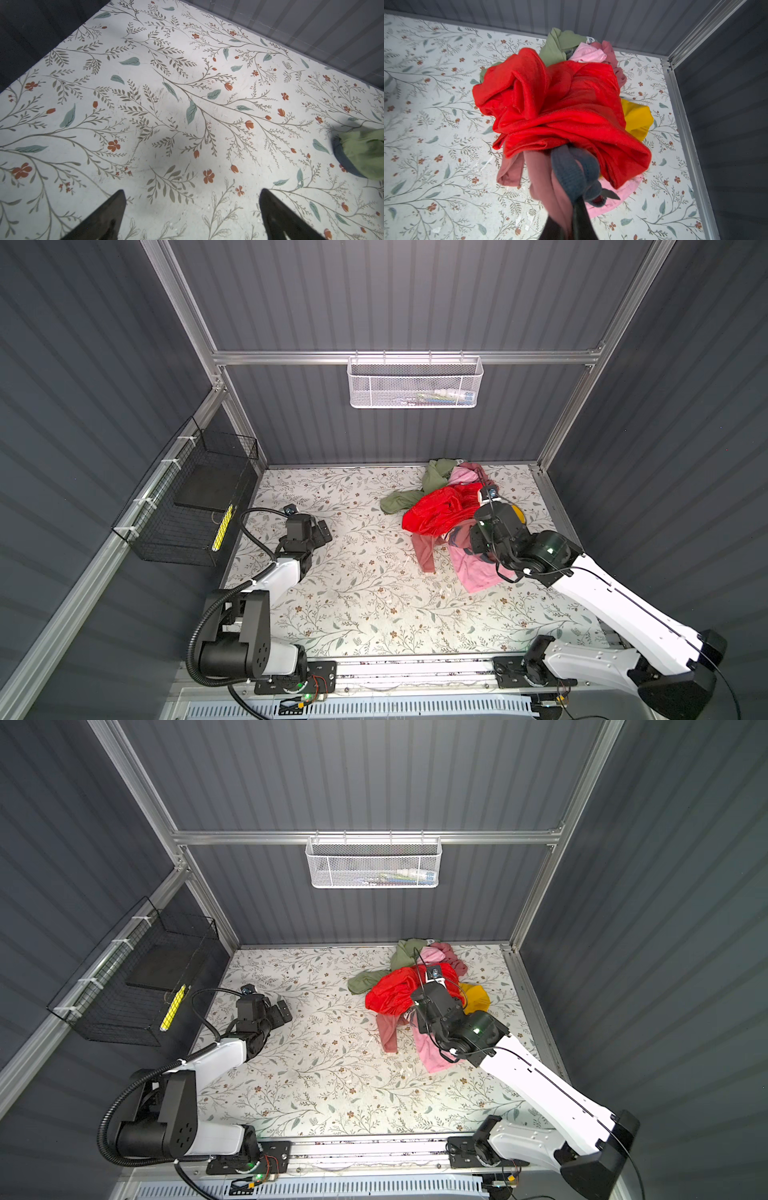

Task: Pick out a specific cloth from the pile
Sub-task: 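Lift the pink sweatshirt with the right gripper toward the far side of the pile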

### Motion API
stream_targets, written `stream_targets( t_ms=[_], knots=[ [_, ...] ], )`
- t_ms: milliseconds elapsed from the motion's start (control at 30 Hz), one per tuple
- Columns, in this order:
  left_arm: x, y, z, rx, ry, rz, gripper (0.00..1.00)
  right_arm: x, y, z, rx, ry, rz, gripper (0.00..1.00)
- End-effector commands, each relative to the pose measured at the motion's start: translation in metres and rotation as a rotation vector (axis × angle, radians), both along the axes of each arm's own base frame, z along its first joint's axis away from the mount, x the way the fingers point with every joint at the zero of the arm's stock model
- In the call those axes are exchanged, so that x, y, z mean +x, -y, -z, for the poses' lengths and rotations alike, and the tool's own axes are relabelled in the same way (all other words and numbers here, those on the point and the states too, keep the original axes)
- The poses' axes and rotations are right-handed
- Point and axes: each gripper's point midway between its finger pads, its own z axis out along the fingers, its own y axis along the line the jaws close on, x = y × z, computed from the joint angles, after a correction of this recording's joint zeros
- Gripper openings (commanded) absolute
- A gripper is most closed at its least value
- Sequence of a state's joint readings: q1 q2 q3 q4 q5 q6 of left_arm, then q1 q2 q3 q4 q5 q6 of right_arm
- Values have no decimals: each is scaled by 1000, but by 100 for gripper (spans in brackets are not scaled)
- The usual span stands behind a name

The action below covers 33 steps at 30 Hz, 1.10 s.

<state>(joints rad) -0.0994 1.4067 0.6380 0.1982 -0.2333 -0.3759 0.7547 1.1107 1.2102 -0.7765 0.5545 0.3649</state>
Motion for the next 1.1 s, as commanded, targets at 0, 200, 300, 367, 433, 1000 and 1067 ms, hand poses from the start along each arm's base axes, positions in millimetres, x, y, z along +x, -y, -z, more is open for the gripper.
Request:
stream_targets(
  t_ms=[0,200,300,367,433,1000,1067],
  knots=[
    [6,6,-5,8,4,36,100,-1,4,-43,64,105,-5,0],
    [7,9,-4,-1,5,53,100,-3,21,-77,78,193,29,0],
    [8,11,-4,-5,8,62,100,-4,29,-92,87,230,46,0],
    [8,11,-3,-6,6,64,100,-4,32,-99,95,249,52,0],
    [9,12,-2,-8,5,68,100,-3,34,-104,107,259,53,0],
    [12,21,4,-34,-9,112,100,42,28,-141,47,304,13,0],
    [13,24,5,-41,-10,122,100,51,27,-141,52,313,3,0]
  ],
)
